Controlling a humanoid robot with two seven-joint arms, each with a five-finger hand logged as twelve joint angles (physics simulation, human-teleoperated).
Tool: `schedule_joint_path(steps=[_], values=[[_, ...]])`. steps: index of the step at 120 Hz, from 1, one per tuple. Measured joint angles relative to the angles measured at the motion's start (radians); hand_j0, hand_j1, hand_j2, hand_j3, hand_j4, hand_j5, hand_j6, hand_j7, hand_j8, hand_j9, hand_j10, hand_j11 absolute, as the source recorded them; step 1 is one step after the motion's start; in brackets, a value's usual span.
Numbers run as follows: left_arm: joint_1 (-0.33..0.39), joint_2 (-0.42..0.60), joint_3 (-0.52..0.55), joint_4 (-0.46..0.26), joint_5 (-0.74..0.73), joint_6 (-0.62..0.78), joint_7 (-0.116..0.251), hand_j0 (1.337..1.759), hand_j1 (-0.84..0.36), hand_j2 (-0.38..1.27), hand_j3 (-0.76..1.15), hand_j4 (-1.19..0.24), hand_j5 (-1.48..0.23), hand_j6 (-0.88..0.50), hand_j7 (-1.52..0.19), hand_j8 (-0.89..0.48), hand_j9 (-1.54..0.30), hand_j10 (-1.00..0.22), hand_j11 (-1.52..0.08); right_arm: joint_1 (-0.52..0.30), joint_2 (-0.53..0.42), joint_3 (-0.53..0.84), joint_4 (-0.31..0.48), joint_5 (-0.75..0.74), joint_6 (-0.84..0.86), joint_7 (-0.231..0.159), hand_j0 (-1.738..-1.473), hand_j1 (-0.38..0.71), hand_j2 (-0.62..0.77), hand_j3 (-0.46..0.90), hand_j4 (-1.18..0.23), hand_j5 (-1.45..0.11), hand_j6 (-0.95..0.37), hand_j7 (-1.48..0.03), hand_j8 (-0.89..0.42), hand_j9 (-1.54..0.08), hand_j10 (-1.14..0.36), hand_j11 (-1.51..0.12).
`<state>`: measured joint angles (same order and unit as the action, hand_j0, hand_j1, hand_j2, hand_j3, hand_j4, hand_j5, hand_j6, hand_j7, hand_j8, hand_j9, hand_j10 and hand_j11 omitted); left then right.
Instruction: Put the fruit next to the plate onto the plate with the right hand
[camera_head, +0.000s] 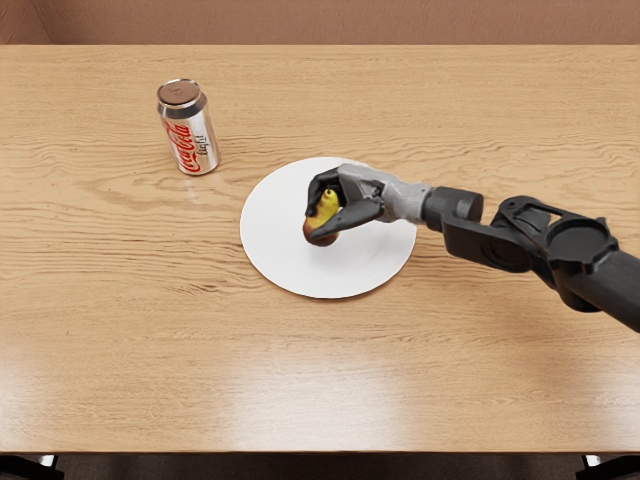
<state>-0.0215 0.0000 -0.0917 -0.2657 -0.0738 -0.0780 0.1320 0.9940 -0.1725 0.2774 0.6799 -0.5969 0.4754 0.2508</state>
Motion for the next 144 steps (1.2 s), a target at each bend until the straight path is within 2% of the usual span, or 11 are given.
schedule_joint_path(steps=[20, 32, 50, 67, 85, 100, 129, 144], values=[[0.000, 0.000, 0.000, 0.000, 0.000, 0.000, 0.000, 1.658, 0.35, 0.00, 0.00, 0.00, 0.00, 0.00, 0.00, 0.00, 0.00, 0.00, 0.00, 0.001, 0.017, -0.018, 0.000, 0.002, -0.028, -0.017, -1.651, 0.35, 0.22, 0.00, -0.80, -1.08, -0.72, -1.05, -0.38, -1.08, -0.27, -1.07], [0.000, 0.000, 0.000, 0.000, 0.000, 0.000, 0.000, 1.658, 0.35, 0.00, 0.00, 0.00, 0.00, 0.00, 0.00, 0.00, 0.00, 0.00, 0.00, 0.001, 0.021, -0.014, 0.000, 0.008, -0.034, -0.019, -1.653, 0.32, 0.19, 0.00, -0.72, -0.97, -0.68, -0.94, -0.42, -0.96, -0.32, -0.96], [0.000, 0.000, 0.000, 0.000, 0.000, 0.000, 0.000, 1.658, 0.35, 0.00, 0.00, 0.00, 0.00, 0.00, 0.00, 0.00, 0.00, 0.00, 0.00, 0.002, 0.016, -0.007, 0.001, 0.047, -0.071, -0.024, -1.656, 0.03, 0.08, 0.00, -0.39, -0.52, -0.37, -0.51, -0.25, -0.52, -0.20, -0.52], [0.000, 0.000, 0.000, 0.000, 0.000, 0.000, 0.000, 1.658, 0.35, 0.00, 0.00, 0.00, 0.00, 0.00, 0.00, 0.00, 0.00, 0.00, 0.00, 0.014, -0.005, -0.005, 0.009, 0.059, -0.071, -0.044, -1.657, -0.14, 0.04, 0.00, -0.21, -0.28, -0.20, -0.28, -0.14, -0.28, -0.11, -0.28], [0.000, 0.000, 0.000, 0.000, 0.000, 0.000, 0.000, 1.658, 0.35, 0.00, 0.00, 0.00, 0.00, 0.00, 0.00, 0.00, 0.00, 0.00, 0.00, 0.066, -0.072, -0.004, 0.016, 0.062, -0.017, -0.114, -1.657, -0.23, 0.02, 0.00, -0.12, -0.15, -0.11, -0.15, -0.08, -0.15, -0.07, -0.15], [0.000, 0.000, 0.000, 0.000, 0.000, 0.000, 0.000, 1.658, 0.35, 0.00, 0.00, 0.00, 0.00, 0.00, 0.00, 0.00, 0.00, 0.00, 0.00, 0.131, -0.143, -0.011, 0.018, 0.059, 0.076, -0.190, -1.658, -0.27, 0.01, 0.00, -0.08, -0.10, -0.08, -0.10, -0.06, -0.10, -0.05, -0.10], [0.000, 0.000, 0.000, 0.000, 0.000, 0.000, 0.000, 1.658, 0.35, 0.00, 0.00, 0.00, 0.00, 0.00, 0.00, 0.00, 0.00, 0.00, 0.00, 0.214, -0.236, -0.016, 0.018, 0.061, 0.130, -0.270, -1.658, -0.30, 0.00, 0.00, -0.04, -0.06, -0.04, -0.06, -0.04, -0.06, -0.04, -0.06], [0.000, 0.000, 0.000, 0.000, 0.000, 0.000, 0.000, 1.658, 0.35, 0.00, 0.00, 0.00, 0.00, 0.00, 0.00, 0.00, 0.00, 0.00, 0.00, 0.221, -0.325, -0.004, 0.028, 0.154, 0.134, -0.322, -1.658, -0.31, 0.00, 0.00, -0.04, -0.04, -0.04, -0.04, -0.03, -0.04, -0.03, -0.04]])
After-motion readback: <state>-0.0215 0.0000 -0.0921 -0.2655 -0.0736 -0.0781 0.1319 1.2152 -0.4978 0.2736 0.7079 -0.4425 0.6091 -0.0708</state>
